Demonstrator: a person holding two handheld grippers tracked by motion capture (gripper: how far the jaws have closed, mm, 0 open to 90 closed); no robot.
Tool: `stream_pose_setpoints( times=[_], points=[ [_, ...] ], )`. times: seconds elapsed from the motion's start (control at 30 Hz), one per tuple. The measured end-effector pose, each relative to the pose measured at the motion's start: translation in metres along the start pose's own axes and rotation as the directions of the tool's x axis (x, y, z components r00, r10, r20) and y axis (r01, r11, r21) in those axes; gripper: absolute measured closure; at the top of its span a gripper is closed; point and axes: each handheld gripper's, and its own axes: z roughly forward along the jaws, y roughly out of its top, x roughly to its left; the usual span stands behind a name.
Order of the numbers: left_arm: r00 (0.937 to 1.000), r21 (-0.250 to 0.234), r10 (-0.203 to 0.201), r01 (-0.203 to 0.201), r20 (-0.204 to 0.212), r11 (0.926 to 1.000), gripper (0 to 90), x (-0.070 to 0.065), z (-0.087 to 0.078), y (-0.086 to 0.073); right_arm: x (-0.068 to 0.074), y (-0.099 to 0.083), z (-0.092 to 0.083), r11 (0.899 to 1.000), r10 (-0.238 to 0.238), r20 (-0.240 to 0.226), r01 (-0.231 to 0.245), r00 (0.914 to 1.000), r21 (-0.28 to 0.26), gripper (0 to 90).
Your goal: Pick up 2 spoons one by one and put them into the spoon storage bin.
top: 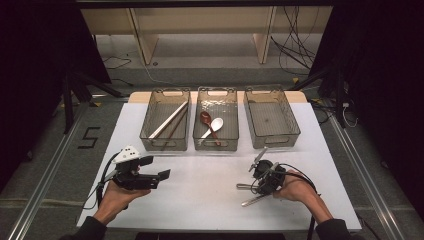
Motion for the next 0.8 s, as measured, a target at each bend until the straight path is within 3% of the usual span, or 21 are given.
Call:
stream_pose_setpoints(
  times=[0.23,0.5,0.63,0.8],
  points=[
    [1.0000,0.004,0.001,-0.001,0.001,1.0000,15.5,-0.001,0.001,0.000,0.000,0.000,0.000,0.999,-0.040,-0.018,0.040,0.9990,-0.002,83.7],
    [1.0000,0.004,0.000,0.000,0.000,1.0000,15.5,-0.001,0.001,0.000,0.000,0.001,-0.001,0.999,-0.034,-0.014,0.034,0.9993,0.004,84.2],
    [1.0000,0.003,0.000,0.000,-0.001,1.0000,15.5,-0.001,0.000,0.001,-0.002,0.000,-0.002,1.000,-0.001,0.005,0.001,1.0000,0.002,84.3],
    [1.0000,0.002,0.000,0.000,-0.001,1.0000,15.5,0.000,0.000,0.001,-0.009,-0.004,-0.016,0.995,0.062,0.005,-0.061,0.9981,-0.072,84.4]
  ],
)
